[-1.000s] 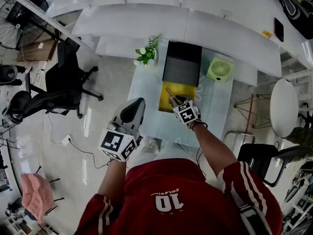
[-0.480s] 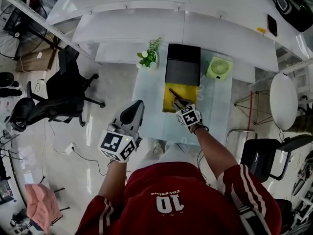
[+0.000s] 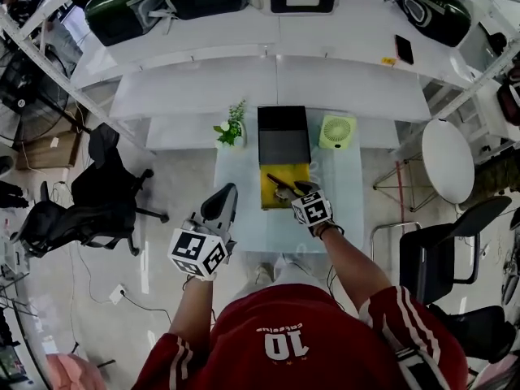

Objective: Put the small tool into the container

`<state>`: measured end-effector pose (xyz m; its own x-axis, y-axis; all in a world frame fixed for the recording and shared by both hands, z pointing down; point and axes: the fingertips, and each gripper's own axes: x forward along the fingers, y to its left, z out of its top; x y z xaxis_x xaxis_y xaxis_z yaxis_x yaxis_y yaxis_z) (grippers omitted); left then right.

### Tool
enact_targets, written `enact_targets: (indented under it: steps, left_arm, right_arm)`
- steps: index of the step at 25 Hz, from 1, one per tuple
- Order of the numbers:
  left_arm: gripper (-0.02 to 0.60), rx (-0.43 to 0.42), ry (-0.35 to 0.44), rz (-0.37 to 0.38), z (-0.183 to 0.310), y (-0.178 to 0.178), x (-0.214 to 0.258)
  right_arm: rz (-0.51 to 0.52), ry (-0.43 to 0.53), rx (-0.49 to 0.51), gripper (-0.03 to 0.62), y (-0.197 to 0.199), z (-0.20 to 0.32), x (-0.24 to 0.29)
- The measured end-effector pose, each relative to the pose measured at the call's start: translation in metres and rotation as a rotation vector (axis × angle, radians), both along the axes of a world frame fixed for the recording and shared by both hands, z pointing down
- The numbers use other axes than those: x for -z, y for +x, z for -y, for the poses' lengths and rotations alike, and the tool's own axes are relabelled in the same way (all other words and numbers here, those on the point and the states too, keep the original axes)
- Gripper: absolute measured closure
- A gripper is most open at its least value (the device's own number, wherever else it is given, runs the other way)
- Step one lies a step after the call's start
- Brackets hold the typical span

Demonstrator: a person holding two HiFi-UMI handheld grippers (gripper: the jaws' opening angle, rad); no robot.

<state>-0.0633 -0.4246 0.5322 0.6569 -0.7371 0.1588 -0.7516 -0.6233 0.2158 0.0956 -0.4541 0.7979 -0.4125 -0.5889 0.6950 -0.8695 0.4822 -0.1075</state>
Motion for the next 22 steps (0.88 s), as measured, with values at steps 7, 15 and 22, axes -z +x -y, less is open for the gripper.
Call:
enact_targets:
  steps: [7, 15, 22]
  left_arm:
    - [0.581, -0.06, 0.049, -0.043, -0.009, 0.006, 0.031]
    - [0.581, -0.11, 0.082, -0.082, -0.026, 0.009, 0.06]
    - [0.581, -0.142, 0.114, -0.094, -0.045, 0.007, 0.084]
  right_arm:
    - [0.057, 0.119, -0.099, 0.484, 0.011, -0.013, 0.08]
    - [0.103, 0.224, -0.171, 0.484, 0.019, -0.049, 0.158]
    - [0.143, 0.323, -0.203, 0.484, 0.018, -0.078, 0.219]
